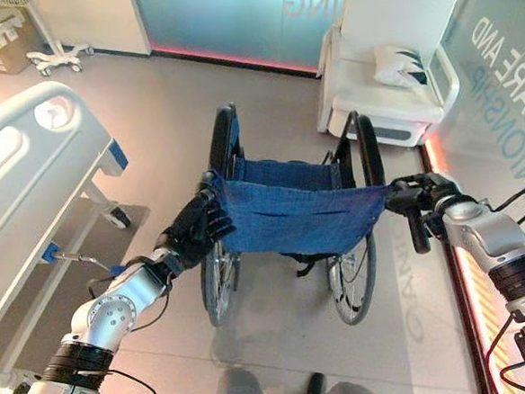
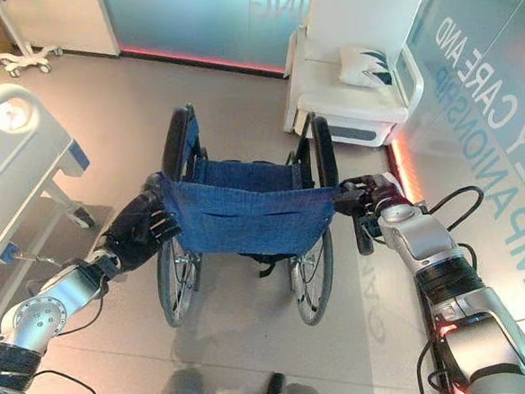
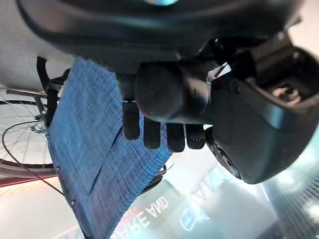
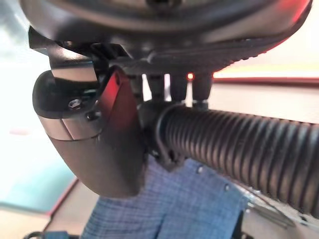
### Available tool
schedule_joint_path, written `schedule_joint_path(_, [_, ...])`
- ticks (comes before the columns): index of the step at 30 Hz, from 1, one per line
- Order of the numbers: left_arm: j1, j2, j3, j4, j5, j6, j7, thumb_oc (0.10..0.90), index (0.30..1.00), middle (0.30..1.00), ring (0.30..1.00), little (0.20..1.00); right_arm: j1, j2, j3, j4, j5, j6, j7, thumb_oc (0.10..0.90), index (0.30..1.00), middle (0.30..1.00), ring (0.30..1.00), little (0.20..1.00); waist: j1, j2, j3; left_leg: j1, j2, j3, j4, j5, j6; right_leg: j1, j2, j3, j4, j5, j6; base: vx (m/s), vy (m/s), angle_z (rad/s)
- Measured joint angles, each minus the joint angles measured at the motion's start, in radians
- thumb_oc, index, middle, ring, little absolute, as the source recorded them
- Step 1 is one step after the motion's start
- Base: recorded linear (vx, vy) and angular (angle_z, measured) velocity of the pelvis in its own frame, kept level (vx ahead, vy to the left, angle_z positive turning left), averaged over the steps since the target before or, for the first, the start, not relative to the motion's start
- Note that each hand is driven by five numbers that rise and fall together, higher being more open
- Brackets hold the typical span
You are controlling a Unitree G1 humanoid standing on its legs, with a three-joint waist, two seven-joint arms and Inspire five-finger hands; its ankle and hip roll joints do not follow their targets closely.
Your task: Push the wheelchair next to the bed
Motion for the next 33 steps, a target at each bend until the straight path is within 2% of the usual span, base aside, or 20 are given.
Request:
schedule_joint_path(2, [0.000, -0.005, -0.004, -0.008, -0.010, 0.000, -0.008, 0.400, 0.300, 0.300, 0.300, 0.300, -0.012, -0.020, 0.000, 0.000, 0.000, -0.002, 0.009, 0.400, 0.300, 0.300, 0.300, 0.300, 0.000, 0.028, 0.011, 0.006, -0.015, 0.000, -0.128, 0.011, -0.003, 0.002, 0.015, 0.009, 0.002, -0.001, 0.000, 0.40, 0.096, -0.19])
schedule_joint_path(3, [0.001, -0.012, -0.005, -0.011, -0.012, -0.004, -0.023, 0.400, 0.300, 0.300, 0.300, 0.300, -0.019, -0.031, -0.004, 0.000, -0.004, -0.018, 0.009, 0.400, 0.300, 0.300, 0.300, 0.300, 0.016, 0.043, 0.023, 0.048, -0.025, 0.003, -0.217, 0.115, 0.016, -0.011, 0.017, 0.037, 0.000, -0.007, 0.008, 0.37, 0.107, -0.42])
schedule_joint_path(4, [0.001, -0.012, -0.005, -0.020, -0.012, -0.005, -0.027, 0.400, 0.300, 0.300, 0.300, 0.300, -0.029, -0.042, -0.003, -0.002, -0.004, -0.022, 0.011, 0.400, 0.300, 0.300, 0.300, 0.300, 0.019, 0.051, 0.030, 0.049, -0.021, 0.026, -0.220, 0.119, 0.017, -0.005, 0.025, 0.035, -0.008, -0.012, 0.000, 0.53, 0.157, -0.66])
schedule_joint_path(5, [0.003, -0.010, -0.005, -0.040, -0.012, -0.005, -0.026, 0.400, 0.300, 0.300, 0.300, 0.300, -0.038, -0.059, 0.001, -0.002, -0.004, -0.022, 0.020, 0.400, 0.300, 0.300, 0.300, 0.300, 0.041, 0.073, 0.044, 0.062, 0.005, 0.076, -0.210, 0.143, 0.034, -0.026, 0.033, -0.018, 0.106, -0.048, -0.033, 0.39, 0.130, -0.52])
schedule_joint_path(6, [0.009, -0.003, -0.005, -0.056, -0.013, -0.007, -0.027, 0.400, 0.300, 0.300, 0.300, 0.300, -0.037, -0.063, 0.002, -0.003, -0.002, -0.021, 0.026, 0.400, 0.300, 0.300, 0.300, 0.300, 0.053, 0.075, 0.043, 0.072, 0.010, 0.103, -0.211, 0.154, 0.057, -0.021, 0.036, -0.036, 0.163, -0.071, -0.035, 0.40, 0.138, -0.66])
schedule_joint_path(7, [0.013, 0.016, -0.005, -0.065, -0.013, -0.008, -0.024, 0.400, 0.300, 0.300, 0.300, 0.300, -0.037, -0.065, 0.005, -0.003, -0.002, -0.019, 0.047, 0.400, 0.300, 0.300, 0.300, 0.300, 0.074, 0.057, 0.049, 0.098, -0.009, 0.119, -0.208, 0.134, 0.088, -0.010, 0.023, -0.052, 0.224, -0.135, -0.033, 0.41, 0.173, -0.56])
schedule_joint_path(8, [0.016, 0.028, -0.002, -0.065, -0.014, -0.008, -0.023, 0.400, 0.300, 0.300, 0.300, 0.300, -0.038, -0.074, 0.005, -0.013, -0.001, -0.019, 0.067, 0.400, 0.300, 0.300, 0.300, 0.300, 0.079, 0.042, 0.050, 0.096, -0.032, 0.123, -0.183, 0.121, 0.108, 0.020, 0.003, -0.048, 0.159, -0.170, 0.003, 0.37, 0.155, -0.42])
schedule_joint_path(11, [0.017, 0.039, 0.008, -0.067, -0.015, -0.008, -0.017, 0.400, 0.300, 0.300, 0.300, 0.300, -0.039, -0.076, 0.005, -0.032, 0.000, -0.019, 0.072, 0.400, 0.300, 0.300, 0.300, 0.300, 0.082, 0.050, 0.051, 0.090, -0.045, 0.023, -0.128, 0.085, 0.144, 0.053, 0.019, -0.021, 0.113, -0.146, 0.001, 0.33, 0.158, -0.22])
schedule_joint_path(13, [0.017, 0.038, 0.017, -0.068, -0.015, -0.008, -0.017, 0.400, 0.300, 0.300, 0.300, 0.300, -0.039, -0.090, 0.005, -0.045, 0.000, -0.020, 0.085, 0.400, 0.300, 0.300, 0.300, 0.300, 0.092, 0.045, 0.050, 0.080, -0.060, 0.008, -0.084, 0.043, 0.152, 0.064, 0.011, 0.006, 0.110, -0.154, 0.014, 0.39, 0.234, -0.17])
schedule_joint_path(17, [-0.003, 0.047, 0.020, -0.071, -0.015, -0.007, -0.019, 0.400, 0.300, 0.300, 0.300, 0.300, -0.050, -0.139, 0.000, -0.063, 0.004, -0.054, 0.129, 0.400, 0.300, 0.300, 0.300, 0.300, 0.084, 0.023, 0.038, 0.071, -0.121, -0.010, -0.107, 0.037, 0.176, -0.025, -0.031, 0.016, 0.258, -0.197, 0.048, 0.33, 0.199, 0.00])
schedule_joint_path(18, [-0.015, 0.060, 0.020, -0.071, -0.021, -0.007, -0.019, 0.400, 0.300, 0.300, 0.300, 0.300, -0.055, -0.143, 0.000, -0.065, 0.008, -0.059, 0.134, 0.400, 0.300, 0.300, 0.300, 0.300, 0.087, 0.023, 0.038, 0.073, -0.120, -0.014, -0.110, 0.031, 0.187, -0.093, -0.038, 0.025, 0.401, -0.211, 0.092, 0.28, 0.145, -0.01])
schedule_joint_path(19, [-0.028, 0.066, 0.020, -0.068, -0.035, -0.006, -0.018, 0.400, 0.300, 0.300, 0.300, 0.300, -0.055, -0.143, 0.000, -0.066, 0.011, -0.062, 0.134, 0.400, 0.300, 0.300, 0.300, 0.300, 0.086, 0.011, 0.039, 0.074, -0.135, -0.010, -0.102, 0.021, 0.198, -0.157, -0.033, 0.059, 0.595, -0.215, 0.182, 0.32, 0.137, 0.08])
schedule_joint_path(21, [-0.033, 0.073, 0.020, -0.065, -0.036, -0.007, -0.008, 0.400, 0.300, 0.300, 0.300, 0.300, -0.047, -0.142, 0.002, -0.066, 0.012, -0.061, 0.137, 0.400, 0.300, 0.300, 0.300, 0.300, 0.067, -0.019, 0.036, 0.082, -0.155, -0.009, -0.088, 0.010, 0.210, -0.196, -0.021, 0.095, 0.759, -0.178, 0.202, 0.26, 0.110, 0.33])
schedule_joint_path(25, [-0.048, 0.145, 0.022, -0.066, -0.050, -0.007, -0.005, 0.400, 0.300, 0.300, 0.300, 0.300, -0.051, -0.140, -0.002, -0.096, 0.012, -0.065, 0.153, 0.400, 0.300, 0.300, 0.300, 0.300, 0.036, -0.019, 0.035, 0.086, -0.141, -0.040, -0.108, 0.010, 0.209, -0.167, 0.009, 0.098, 0.686, -0.157, 0.210, 0.28, 0.057, 0.03])
schedule_joint_path(26, [-0.058, 0.146, 0.024, -0.063, -0.051, -0.007, -0.005, 0.400, 0.300, 0.300, 0.300, 0.300, -0.059, -0.136, -0.003, -0.093, 0.004, -0.065, 0.152, 0.400, 0.300, 0.300, 0.300, 0.300, 0.034, -0.014, 0.038, 0.095, -0.133, -0.043, -0.130, 0.008, 0.213, -0.192, -0.003, 0.081, 0.709, -0.149, 0.164, 0.19, -0.017, -0.21])
schedule_joint_path(27, [-0.070, 0.139, 0.029, -0.052, -0.052, -0.008, -0.005, 0.400, 0.300, 0.300, 0.300, 0.300, -0.070, -0.135, -0.004, -0.094, 0.002, -0.066, 0.153, 0.400, 0.300, 0.300, 0.300, 0.300, 0.033, -0.010, 0.038, 0.098, -0.130, -0.048, -0.138, 0.008, 0.214, -0.224, -0.026, 0.047, 0.661, -0.215, 0.064, 0.26, -0.038, -0.25])
schedule_joint_path(29, [-0.080, 0.117, 0.044, -0.028, -0.051, -0.012, -0.005, 0.400, 0.300, 0.300, 0.300, 0.300, -0.088, -0.136, -0.003, -0.092, 0.002, -0.073, 0.153, 0.400, 0.300, 0.300, 0.300, 0.300, 0.022, 0.017, 0.049, 0.102, -0.123, -0.092, -0.141, 0.004, 0.217, -0.256, -0.021, 0.045, 0.527, -0.239, 0.022, 0.31, -0.067, -0.07])
schedule_joint_path(30, [-0.091, 0.105, 0.046, -0.011, -0.051, -0.020, -0.005, 0.400, 0.300, 0.300, 0.300, 0.300, -0.102, -0.137, -0.003, -0.094, 0.003, -0.073, 0.154, 0.400, 0.300, 0.300, 0.300, 0.300, 0.004, 0.037, 0.058, 0.105, -0.121, -0.127, -0.141, 0.002, 0.217, -0.283, -0.024, 0.048, 0.456, -0.231, 0.026, 0.49, -0.128, 0.35])
schedule_joint_path(31, [-0.098, 0.102, 0.046, 0.004, -0.050, -0.023, -0.004, 0.400, 0.300, 0.300, 0.300, 0.300, -0.110, -0.139, 0.001, -0.096, 0.003, -0.074, 0.154, 0.400, 0.300, 0.300, 0.300, 0.300, -0.024, 0.044, 0.062, 0.109, -0.127, -0.162, -0.139, -0.004, 0.216, -0.313, -0.031, 0.055, 0.378, -0.206, 0.064, 0.50, -0.153, 0.40])
schedule_joint_path(33, [-0.102, 0.083, 0.047, 0.014, -0.049, -0.030, 0.004, 0.400, 0.300, 0.300, 0.300, 0.300, -0.111, -0.155, 0.004, -0.106, 0.014, -0.074, 0.154, 0.400, 0.300, 0.300, 0.300, 0.300, -0.048, 0.058, 0.070, 0.120, -0.131, -0.199, -0.120, -0.018, 0.208, -0.380, -0.047, 0.063, 0.352, -0.165, 0.093, 0.42, -0.147, 0.59])
